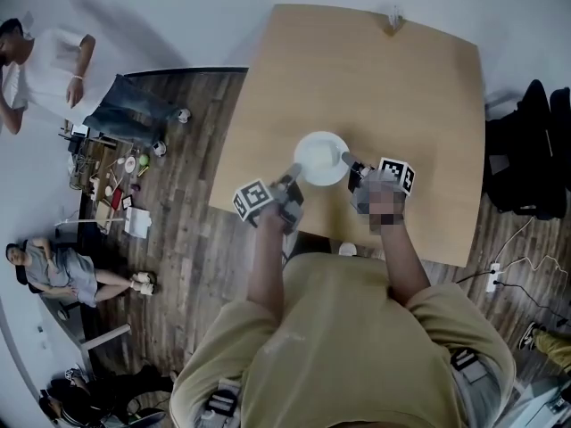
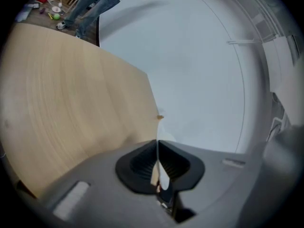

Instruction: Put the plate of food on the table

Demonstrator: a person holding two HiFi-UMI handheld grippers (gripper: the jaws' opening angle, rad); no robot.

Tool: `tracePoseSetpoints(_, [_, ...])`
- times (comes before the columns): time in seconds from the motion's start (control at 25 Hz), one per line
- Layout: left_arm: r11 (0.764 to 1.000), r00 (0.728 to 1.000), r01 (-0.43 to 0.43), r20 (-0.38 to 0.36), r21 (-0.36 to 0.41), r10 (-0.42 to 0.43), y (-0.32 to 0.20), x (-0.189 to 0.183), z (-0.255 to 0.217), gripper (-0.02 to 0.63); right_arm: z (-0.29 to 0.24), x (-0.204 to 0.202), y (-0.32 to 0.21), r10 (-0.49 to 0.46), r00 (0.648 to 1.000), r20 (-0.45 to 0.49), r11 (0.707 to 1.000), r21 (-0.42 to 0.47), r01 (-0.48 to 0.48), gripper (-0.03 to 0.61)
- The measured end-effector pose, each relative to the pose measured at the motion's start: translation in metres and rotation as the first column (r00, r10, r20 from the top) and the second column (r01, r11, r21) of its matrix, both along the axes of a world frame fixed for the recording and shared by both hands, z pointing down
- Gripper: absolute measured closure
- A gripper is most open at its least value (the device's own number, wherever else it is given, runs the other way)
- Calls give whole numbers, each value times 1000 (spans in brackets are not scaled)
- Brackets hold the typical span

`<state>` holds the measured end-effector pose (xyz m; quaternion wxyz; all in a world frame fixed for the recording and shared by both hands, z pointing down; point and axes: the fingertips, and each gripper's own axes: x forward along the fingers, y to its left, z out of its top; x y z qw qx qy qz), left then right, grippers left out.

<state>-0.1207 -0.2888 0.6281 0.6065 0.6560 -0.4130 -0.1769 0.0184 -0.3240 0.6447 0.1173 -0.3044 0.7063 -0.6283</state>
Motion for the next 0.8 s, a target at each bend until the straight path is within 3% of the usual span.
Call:
tracePoseSetpoints(0.48, [992,985,-75,146,-98,89,-96,-6,56,597,52,-7,-91,5,988,-156,999,-48,-13,541])
tracePoseSetpoints(0.8, [986,975,-104,182,-133,128,-167,-14,91,592,84,-14,-156,48,978,-205,995,-76,-65,541])
